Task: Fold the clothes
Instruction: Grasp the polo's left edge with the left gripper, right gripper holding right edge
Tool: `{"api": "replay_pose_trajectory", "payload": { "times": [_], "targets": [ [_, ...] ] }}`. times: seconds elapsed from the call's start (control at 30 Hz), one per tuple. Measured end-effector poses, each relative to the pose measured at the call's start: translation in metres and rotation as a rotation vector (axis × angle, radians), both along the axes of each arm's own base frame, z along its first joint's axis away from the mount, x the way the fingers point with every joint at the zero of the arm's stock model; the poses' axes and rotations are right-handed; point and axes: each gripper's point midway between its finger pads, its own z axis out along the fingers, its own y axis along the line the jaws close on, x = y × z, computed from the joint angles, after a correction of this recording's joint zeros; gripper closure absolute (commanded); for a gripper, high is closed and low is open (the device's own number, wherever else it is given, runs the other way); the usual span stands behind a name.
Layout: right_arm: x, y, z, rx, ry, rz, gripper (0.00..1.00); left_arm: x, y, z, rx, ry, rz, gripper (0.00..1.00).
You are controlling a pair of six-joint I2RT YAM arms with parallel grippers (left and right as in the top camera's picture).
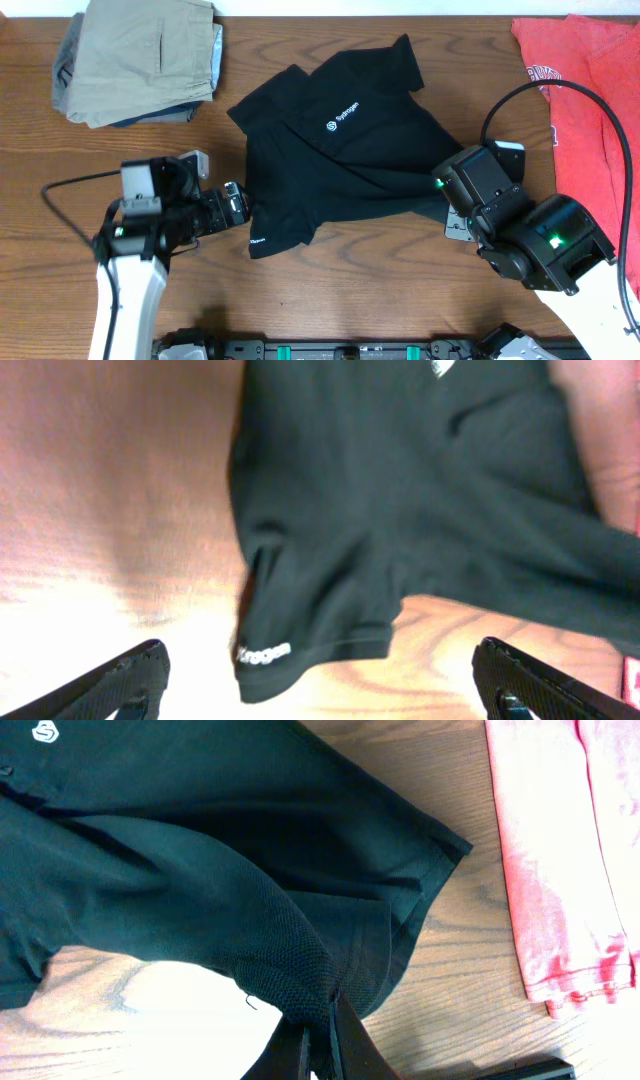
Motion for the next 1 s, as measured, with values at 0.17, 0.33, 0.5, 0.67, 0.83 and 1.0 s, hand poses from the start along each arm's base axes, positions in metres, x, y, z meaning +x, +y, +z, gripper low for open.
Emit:
{"api": "replay_pose_trajectory", "payload": {
  "times": [0.17, 0.33, 0.5, 0.67, 0.83, 1.0],
  "targets": [
    [0.001, 0.001, 0.0, 0.003, -0.004, 0.0, 0.96, -0.001, -0.002, -0.039, -0.018, 0.163, -0.012, 0.02],
    [0.004, 0.002, 0.001, 0.011, -0.016, 0.0, 0.96, -0.004, -0.009, -0.066, 0.008, 0.26, -0.058, 0.02],
    [0.005, 0.004, 0.002, 0.017, -0.024, 0.0, 0.96, -0.013, -0.017, -0.088, 0.135, 0.33, -0.109, 0.02],
    [0.006, 0.004, 0.002, 0.019, -0.026, 0.0, 0.96, -0.012, -0.015, -0.102, 0.239, 0.361, -0.078, 0.01],
    [0.005, 0.005, 0.002, 0.024, -0.023, 0.003, 0.96, -0.009, -0.014, -0.114, 0.283, 0.377, -0.056, 0.11],
    [0.005, 0.005, 0.002, 0.026, -0.022, 0.003, 0.96, -0.01, -0.014, -0.123, 0.303, 0.405, -0.05, 0.12]
  ]
}}
